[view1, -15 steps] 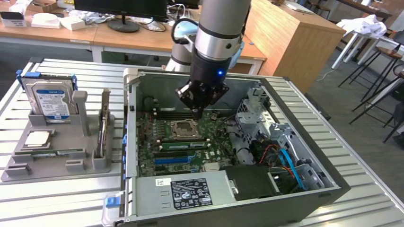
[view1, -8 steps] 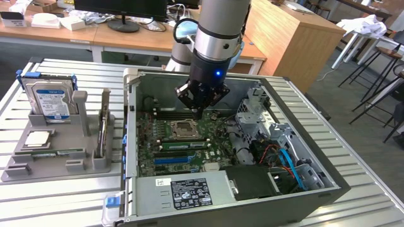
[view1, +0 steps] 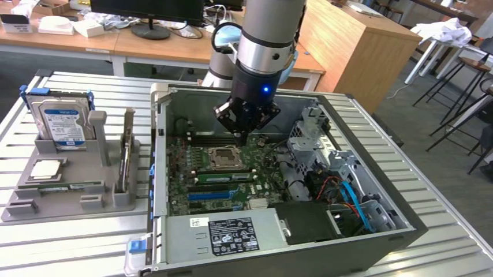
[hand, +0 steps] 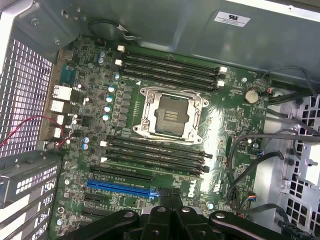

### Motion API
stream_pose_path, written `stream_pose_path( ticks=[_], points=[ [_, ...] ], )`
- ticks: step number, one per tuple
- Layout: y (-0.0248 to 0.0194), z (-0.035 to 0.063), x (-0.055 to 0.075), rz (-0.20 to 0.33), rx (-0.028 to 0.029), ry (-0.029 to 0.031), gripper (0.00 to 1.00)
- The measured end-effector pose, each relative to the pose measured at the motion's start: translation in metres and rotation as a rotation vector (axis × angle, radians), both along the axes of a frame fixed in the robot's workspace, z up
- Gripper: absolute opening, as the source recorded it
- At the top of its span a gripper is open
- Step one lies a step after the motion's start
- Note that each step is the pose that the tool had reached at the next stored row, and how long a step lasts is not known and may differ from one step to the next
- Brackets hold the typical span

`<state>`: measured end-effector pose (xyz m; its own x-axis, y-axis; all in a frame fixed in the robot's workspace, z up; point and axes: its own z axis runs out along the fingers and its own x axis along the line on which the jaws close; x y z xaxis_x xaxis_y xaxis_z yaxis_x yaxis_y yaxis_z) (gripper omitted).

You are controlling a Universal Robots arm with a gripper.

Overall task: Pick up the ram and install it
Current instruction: 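Press down the ram until it locks into place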

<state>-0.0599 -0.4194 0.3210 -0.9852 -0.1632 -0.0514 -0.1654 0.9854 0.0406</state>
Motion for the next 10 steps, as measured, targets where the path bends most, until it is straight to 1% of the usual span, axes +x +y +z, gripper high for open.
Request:
stream_pose_path(
  ticks=[3,5,10],
  points=[
    [0.0002,0.0000,0.0001,0.000,-0.0010,0.0001,0.10],
    [0.0002,0.0000,0.0000,-0.002,-0.0018,0.0016,0.10],
    [0.0003,0.0000,0.0007,-0.008,-0.0021,0.0120,0.10]
  ],
)
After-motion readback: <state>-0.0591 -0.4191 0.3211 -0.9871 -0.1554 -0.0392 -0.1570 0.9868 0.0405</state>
